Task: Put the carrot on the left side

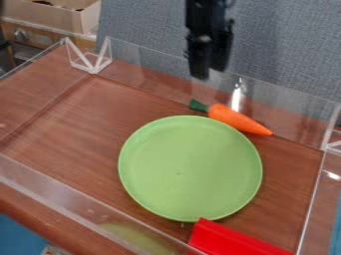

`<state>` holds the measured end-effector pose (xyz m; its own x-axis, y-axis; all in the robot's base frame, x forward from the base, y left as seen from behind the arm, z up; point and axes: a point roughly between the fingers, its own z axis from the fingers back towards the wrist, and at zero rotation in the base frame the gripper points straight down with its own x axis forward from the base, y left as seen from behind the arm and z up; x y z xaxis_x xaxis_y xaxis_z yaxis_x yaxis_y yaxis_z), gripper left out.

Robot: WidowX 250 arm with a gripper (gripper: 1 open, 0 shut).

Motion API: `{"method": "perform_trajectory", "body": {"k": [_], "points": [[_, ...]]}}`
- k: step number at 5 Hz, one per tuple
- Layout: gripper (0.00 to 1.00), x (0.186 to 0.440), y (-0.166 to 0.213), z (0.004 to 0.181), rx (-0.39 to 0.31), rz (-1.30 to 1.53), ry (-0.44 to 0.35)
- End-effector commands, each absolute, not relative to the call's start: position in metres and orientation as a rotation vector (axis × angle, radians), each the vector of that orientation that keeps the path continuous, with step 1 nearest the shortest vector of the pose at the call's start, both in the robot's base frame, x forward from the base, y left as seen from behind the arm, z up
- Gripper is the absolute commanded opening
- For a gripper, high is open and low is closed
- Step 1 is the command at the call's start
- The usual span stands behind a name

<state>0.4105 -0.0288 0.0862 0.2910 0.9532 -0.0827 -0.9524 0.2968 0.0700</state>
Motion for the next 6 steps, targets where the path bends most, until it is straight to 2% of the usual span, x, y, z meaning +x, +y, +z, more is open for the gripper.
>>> {"method": "perform_trajectory", "body": {"k": [1,2,5,6], "points": [[1.00,0.419,-0.052,0.089,-0.025,1.213,0.051],[1.00,0.415,-0.060,0.071,-0.008,1.180,0.048],[1.00,0.419,-0.054,0.048,-0.019,1.152,0.074],[0.00,0.423,-0.052,0.042,-0.027,1.131,0.085]]}}
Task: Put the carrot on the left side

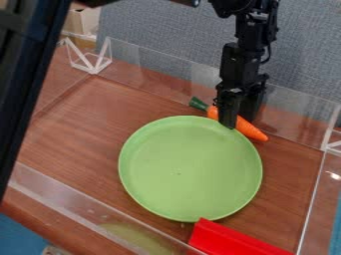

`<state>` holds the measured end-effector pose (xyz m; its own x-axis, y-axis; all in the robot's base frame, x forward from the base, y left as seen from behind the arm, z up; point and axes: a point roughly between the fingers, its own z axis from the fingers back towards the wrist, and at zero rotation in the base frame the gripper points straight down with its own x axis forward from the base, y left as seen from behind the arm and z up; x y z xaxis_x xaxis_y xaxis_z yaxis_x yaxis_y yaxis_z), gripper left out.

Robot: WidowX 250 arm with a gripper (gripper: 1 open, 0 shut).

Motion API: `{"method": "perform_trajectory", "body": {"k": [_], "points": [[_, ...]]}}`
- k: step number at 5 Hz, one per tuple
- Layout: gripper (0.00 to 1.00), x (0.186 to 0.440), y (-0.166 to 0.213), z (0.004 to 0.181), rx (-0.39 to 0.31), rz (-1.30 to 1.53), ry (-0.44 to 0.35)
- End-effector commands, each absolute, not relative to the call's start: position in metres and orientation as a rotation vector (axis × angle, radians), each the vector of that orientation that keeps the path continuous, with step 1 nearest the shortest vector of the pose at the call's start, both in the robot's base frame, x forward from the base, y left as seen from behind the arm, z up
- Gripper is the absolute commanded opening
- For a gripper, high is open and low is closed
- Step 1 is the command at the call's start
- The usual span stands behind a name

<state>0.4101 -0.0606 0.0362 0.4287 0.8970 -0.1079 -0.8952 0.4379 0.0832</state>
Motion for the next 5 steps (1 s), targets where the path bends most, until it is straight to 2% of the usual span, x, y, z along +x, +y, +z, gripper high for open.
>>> {"method": "perform_trajectory", "body": {"k": [1,2,5], "points": [[0.00,0.416,-0.042,0.034,-0.042,1.157,0.094],[0.00,0.409,-0.032,0.026,-0.058,1.183,0.110],[0.00,0.412,-0.036,0.003,-0.057,1.222,0.124]]}}
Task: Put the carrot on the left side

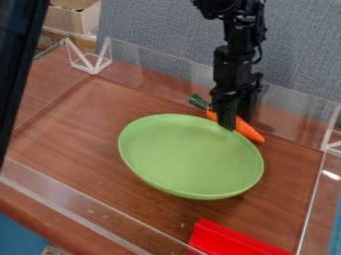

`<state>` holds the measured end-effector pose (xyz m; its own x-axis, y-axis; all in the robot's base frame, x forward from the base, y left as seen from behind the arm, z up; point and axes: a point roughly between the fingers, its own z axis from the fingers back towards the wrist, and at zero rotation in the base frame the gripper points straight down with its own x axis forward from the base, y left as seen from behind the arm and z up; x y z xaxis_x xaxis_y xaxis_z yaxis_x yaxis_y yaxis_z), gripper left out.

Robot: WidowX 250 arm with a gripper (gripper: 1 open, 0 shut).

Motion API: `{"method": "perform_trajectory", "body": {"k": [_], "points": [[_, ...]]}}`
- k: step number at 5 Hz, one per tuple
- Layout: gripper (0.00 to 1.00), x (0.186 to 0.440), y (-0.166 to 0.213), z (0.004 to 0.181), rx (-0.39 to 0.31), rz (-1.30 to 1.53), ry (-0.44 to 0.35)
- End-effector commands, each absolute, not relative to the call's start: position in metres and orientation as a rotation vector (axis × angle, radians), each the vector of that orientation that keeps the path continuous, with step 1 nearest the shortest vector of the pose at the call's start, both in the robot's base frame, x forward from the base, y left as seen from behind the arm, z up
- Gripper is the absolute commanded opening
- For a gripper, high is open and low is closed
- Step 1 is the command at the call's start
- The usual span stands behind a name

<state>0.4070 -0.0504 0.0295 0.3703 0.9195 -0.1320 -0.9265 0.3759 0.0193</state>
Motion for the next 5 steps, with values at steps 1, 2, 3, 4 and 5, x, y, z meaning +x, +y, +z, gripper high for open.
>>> {"method": "perform_trajectory", "body": {"k": [1,2,3,4,5], "points": [[0.00,0.405,-0.041,0.004,-0.054,1.202,0.129],[0.00,0.399,-0.045,0.006,-0.051,1.183,0.134],[0.00,0.394,-0.042,0.008,-0.050,1.171,0.142],[0.00,0.389,-0.038,0.015,-0.051,1.154,0.154],[0.00,0.384,-0.033,0.026,-0.058,1.136,0.170]]}}
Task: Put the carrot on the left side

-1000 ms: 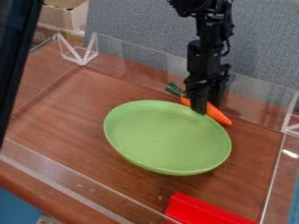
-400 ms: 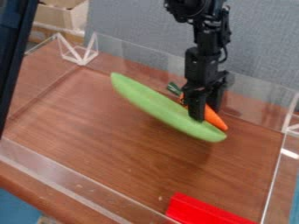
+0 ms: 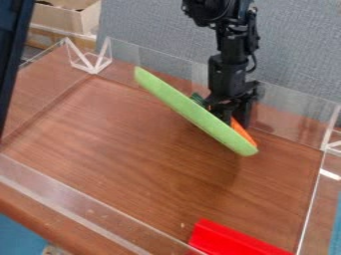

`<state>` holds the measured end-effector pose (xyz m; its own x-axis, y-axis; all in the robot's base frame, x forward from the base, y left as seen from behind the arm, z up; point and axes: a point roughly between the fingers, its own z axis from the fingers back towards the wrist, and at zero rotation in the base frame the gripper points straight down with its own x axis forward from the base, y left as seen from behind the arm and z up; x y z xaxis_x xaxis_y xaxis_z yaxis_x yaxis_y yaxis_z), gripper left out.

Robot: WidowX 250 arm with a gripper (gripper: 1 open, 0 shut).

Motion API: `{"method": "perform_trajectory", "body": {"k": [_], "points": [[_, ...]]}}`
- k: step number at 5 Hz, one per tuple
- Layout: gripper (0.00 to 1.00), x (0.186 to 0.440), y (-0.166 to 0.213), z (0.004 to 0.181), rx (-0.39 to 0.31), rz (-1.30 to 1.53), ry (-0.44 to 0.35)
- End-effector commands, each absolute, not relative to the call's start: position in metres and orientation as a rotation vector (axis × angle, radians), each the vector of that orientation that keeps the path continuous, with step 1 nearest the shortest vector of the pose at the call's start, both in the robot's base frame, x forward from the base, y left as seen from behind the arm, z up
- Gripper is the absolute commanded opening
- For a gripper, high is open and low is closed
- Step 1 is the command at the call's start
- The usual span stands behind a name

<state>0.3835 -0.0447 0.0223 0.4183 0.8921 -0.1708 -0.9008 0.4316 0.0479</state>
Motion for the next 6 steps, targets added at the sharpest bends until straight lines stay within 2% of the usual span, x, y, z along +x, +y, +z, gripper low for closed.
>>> {"method": "perform_trajectory", "body": {"k": [1,2,3,5,6], "points": [[0.00,0.375,-0.035,0.042,-0.072,1.147,0.187],[0.00,0.369,-0.036,0.057,-0.085,1.162,0.204],[0.00,0.367,-0.029,0.057,-0.095,1.189,0.210],[0.00,0.352,-0.009,0.087,-0.121,1.186,0.228],[0.00,0.345,-0.003,0.092,-0.117,1.185,0.226]]}}
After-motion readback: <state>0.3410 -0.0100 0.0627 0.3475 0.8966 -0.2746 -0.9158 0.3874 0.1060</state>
